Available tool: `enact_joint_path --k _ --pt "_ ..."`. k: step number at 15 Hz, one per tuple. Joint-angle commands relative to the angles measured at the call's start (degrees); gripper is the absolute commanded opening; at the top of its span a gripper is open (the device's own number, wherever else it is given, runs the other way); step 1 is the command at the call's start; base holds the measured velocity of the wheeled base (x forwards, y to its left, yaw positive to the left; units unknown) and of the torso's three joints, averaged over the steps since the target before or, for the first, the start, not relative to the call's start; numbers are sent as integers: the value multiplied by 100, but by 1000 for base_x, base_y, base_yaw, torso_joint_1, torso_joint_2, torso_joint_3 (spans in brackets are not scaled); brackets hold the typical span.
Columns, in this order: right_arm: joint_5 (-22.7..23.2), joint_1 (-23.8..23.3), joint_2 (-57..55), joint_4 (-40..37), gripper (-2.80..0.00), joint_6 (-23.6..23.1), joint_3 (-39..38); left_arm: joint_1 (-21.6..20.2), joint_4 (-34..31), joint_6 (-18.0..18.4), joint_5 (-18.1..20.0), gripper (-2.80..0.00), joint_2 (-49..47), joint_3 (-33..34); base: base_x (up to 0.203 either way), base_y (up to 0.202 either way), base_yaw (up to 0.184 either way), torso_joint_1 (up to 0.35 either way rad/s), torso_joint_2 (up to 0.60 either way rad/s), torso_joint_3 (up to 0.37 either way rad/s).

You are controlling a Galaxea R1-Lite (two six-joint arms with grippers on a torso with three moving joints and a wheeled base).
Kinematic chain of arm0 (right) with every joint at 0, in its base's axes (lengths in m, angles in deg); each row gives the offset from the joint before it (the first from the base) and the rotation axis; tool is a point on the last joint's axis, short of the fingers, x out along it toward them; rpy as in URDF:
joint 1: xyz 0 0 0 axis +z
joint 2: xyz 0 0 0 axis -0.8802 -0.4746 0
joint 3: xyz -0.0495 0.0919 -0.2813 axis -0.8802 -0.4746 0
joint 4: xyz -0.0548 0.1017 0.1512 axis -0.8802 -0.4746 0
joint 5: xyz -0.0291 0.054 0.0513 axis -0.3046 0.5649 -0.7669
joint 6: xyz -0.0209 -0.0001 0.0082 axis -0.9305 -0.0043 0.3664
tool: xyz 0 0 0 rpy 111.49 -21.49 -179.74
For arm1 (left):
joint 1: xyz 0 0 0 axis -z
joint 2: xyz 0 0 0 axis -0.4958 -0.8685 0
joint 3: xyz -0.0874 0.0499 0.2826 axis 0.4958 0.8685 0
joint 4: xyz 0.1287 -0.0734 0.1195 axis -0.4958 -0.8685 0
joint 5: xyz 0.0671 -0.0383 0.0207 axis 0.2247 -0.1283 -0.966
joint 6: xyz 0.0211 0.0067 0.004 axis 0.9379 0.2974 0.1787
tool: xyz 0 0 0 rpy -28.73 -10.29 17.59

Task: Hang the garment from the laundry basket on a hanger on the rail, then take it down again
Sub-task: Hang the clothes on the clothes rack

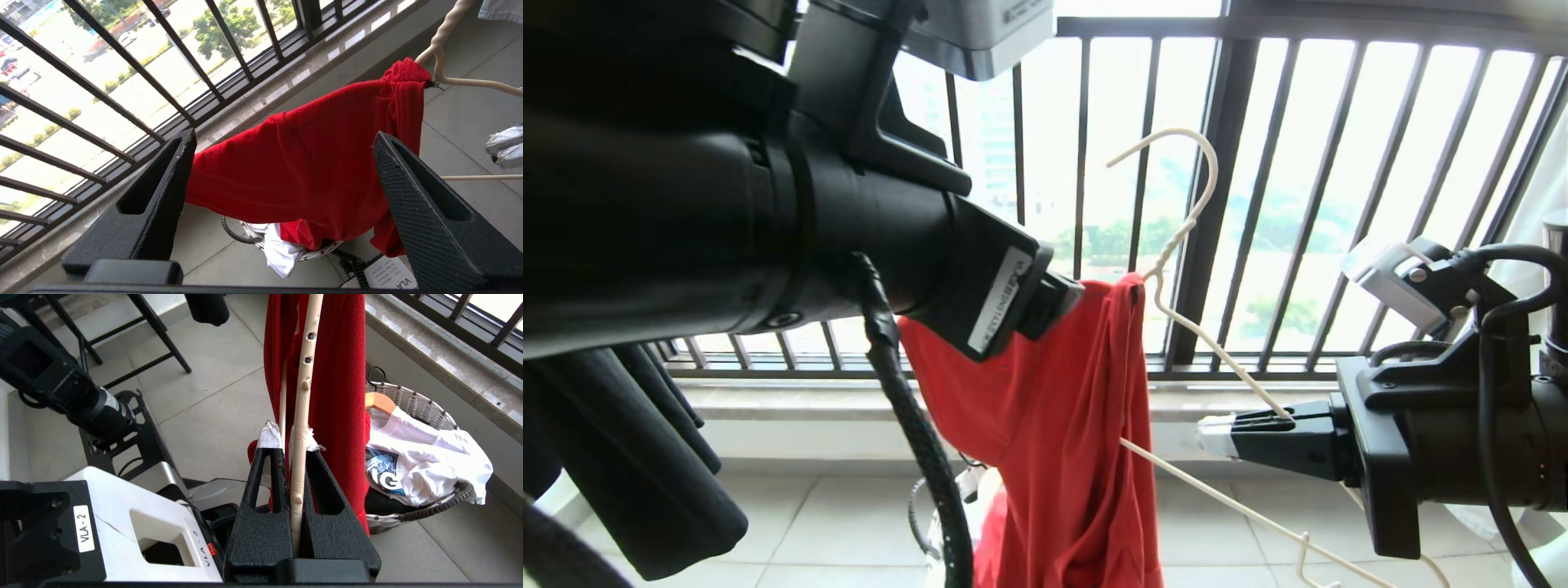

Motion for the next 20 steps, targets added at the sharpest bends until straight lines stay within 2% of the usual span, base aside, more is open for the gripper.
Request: enact_joint_path --k 1,2,3,5,6,9,10,11,13,16,19,20 --pt "22 2 -16 5 -280 0 3 -318 -30 3 202 -280 326 171 0 0 0 0 0 0" --pt "22 2 -7 4 -280 0 4 -440 -28 14 233 -280 335 192 0 0 0 0 0 0" --pt "22 2 2 4 -280 0 -4 -625 -29 21 488 -280 338 195 0 0 0 0 0 0" --pt "18 2 11 4 -280 0 4 -953 -118 208 1316 -280 439 252 0 0 0 0 0 0" --pt "15 2 19 4 -280 0 4 -1211 -212 425 1877 -280 477 259 0 0 0 0 0 0" --pt "22 2 72 4 -280 0 4 -2154 -327 972 4002 -280 397 175 0 0 0 0 0 0" --pt "30 2 81 4 -280 0 0 -2343 -343 1238 4355 -280 251 146 0 0 0 0 0 0" --pt "35 8 81 4 -280 0 -5 -2442 -336 1461 4441 -280 74 120 0 0 0 0 0 0" --pt "57 11 72 4 -280 -15 -20 -2476 -323 1573 4461 -280 -243 18 0 0 0 0 0 0" --pt "67 11 128 -3 -280 -25 -5 -2480 -325 1580 4460 -280 -153 -9 0 0 0 0 0 0" --pt "293 12 -67 -79 -280 -86 366 -2805 -626 1585 4497 -280 132 155 0 0 0 0 0 0" --pt "387 12 -155 -183 -280 -162 507 -2912 -745 1574 4730 -280 247 184 0 0 0 0 0 0"
